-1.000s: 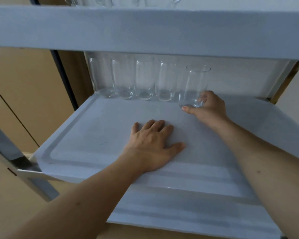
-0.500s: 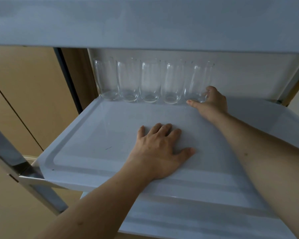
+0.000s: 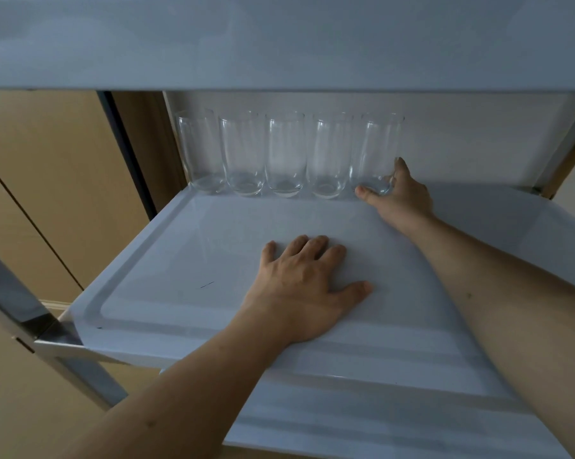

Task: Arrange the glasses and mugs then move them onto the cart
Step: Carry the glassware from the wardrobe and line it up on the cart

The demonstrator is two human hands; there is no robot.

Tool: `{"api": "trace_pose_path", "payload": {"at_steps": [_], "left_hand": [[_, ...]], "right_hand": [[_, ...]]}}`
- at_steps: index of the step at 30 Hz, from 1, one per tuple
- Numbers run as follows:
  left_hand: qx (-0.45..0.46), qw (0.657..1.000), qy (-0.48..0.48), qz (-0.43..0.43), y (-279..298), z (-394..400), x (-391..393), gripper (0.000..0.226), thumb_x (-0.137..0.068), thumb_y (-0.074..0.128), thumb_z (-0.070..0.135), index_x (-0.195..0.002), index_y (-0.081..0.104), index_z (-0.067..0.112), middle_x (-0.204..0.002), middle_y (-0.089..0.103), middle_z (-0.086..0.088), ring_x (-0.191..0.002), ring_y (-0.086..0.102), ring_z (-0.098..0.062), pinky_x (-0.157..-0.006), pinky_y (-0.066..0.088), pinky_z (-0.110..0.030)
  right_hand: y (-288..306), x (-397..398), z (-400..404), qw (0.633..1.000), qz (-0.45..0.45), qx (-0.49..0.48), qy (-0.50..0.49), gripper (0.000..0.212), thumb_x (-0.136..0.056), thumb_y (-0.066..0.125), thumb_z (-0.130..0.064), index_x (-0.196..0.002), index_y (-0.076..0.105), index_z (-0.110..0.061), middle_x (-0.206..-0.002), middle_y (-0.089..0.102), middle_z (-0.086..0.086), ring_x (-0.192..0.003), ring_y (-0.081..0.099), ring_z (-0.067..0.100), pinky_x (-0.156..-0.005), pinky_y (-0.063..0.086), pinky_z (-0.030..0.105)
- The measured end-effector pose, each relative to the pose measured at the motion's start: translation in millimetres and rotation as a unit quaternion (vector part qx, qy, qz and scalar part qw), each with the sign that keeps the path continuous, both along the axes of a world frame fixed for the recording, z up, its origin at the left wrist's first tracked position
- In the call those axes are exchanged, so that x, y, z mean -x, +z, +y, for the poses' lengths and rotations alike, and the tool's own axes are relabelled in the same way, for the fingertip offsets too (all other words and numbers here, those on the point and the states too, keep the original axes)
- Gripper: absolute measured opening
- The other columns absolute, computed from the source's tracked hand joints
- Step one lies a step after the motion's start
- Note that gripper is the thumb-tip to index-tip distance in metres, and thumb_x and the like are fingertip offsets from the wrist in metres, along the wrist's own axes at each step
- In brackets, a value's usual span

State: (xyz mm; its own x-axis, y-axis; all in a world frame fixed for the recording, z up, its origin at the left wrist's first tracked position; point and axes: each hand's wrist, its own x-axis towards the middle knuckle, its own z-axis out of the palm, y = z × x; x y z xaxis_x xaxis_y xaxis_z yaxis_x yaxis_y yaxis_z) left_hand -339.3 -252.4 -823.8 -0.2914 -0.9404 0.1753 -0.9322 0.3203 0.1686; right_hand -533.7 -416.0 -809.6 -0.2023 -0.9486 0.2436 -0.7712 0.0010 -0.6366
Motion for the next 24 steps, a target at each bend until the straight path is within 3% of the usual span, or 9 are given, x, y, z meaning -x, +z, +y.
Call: {"api": "trace_pose_path", "payload": {"at_steps": [3,6,9,13,18,21,24], "left_hand": [[-0.003,1.000,0.005,0.004,0,0,-2,0.072,-0.088,0.026,0.083,-0.144,0.039,0.041,-0.159,0.032,0.014,-0.148,0.021,-0.010,-0.121,0.012,-0.052],[-0.006,1.000,0.005,0.007,0,0,-2,0.074,-0.086,0.025,0.085,-0.145,0.038,0.042,-0.160,0.031,0.014,-0.149,0.020,-0.010,-0.121,0.013,-0.052],[-0.009,1.000,0.003,0.003,2,0,-2,0.077,-0.085,0.023,0.085,-0.147,0.037,0.042,-0.161,0.030,0.013,-0.150,0.019,-0.010,-0.121,0.013,-0.053],[0.002,1.000,0.006,0.006,1,0,-4,0.086,-0.078,0.012,0.089,-0.146,0.038,0.042,-0.159,0.032,0.014,-0.149,0.022,-0.011,-0.119,0.017,-0.053],[-0.001,1.000,0.006,-0.021,3,-1,2,0.080,-0.083,0.016,0.086,-0.144,0.041,0.040,-0.158,0.036,0.011,-0.147,0.028,-0.014,-0.116,0.022,-0.054],[-0.014,0.999,0.011,-0.026,4,0,0,0.075,-0.089,0.024,0.083,-0.147,0.041,0.038,-0.160,0.034,0.009,-0.148,0.027,-0.017,-0.118,0.020,-0.055],[-0.037,0.999,0.015,-0.029,10,5,3,0.074,-0.091,0.026,0.080,-0.150,0.038,0.037,-0.162,0.030,0.008,-0.151,0.023,-0.019,-0.120,0.016,-0.054]], "right_hand": [[-1,0,1,1.000,0.004,-0.007,-0.008,0.107,-0.061,0.060,-0.086,-0.139,0.039,-0.017,-0.134,0.062,0.004,-0.126,0.054,0.037,-0.103,0.045,0.046],[4,2,6,0.999,-0.029,-0.010,-0.014,0.099,-0.067,0.077,-0.072,-0.139,0.042,-0.013,-0.137,0.060,0.008,-0.130,0.053,0.034,-0.104,0.045,0.042],[8,6,19,0.999,-0.026,-0.021,-0.017,0.101,-0.069,0.081,-0.064,-0.144,0.040,-0.009,-0.141,0.057,0.012,-0.133,0.050,0.034,-0.105,0.044,0.040],[8,16,43,0.997,0.048,-0.055,-0.007,0.105,-0.076,0.075,-0.065,-0.155,0.029,-0.014,-0.154,0.045,0.012,-0.142,0.040,0.033,-0.111,0.037,0.037],[7,33,100,0.989,0.140,-0.051,0.014,0.084,-0.084,0.066,-0.065,-0.143,0.045,-0.009,-0.139,0.056,0.020,-0.130,0.049,0.039,-0.102,0.041,0.040],[4,38,139,0.982,0.174,-0.064,0.041,0.071,-0.088,0.059,-0.063,-0.130,0.059,-0.006,-0.136,0.058,0.017,-0.129,0.048,0.038,-0.110,0.033,0.037],[9,39,184,0.975,0.189,-0.099,0.063,0.066,-0.096,0.053,-0.057,-0.143,0.052,-0.010,-0.153,0.044,0.015,-0.143,0.035,0.033,-0.119,0.017,0.031]]}}
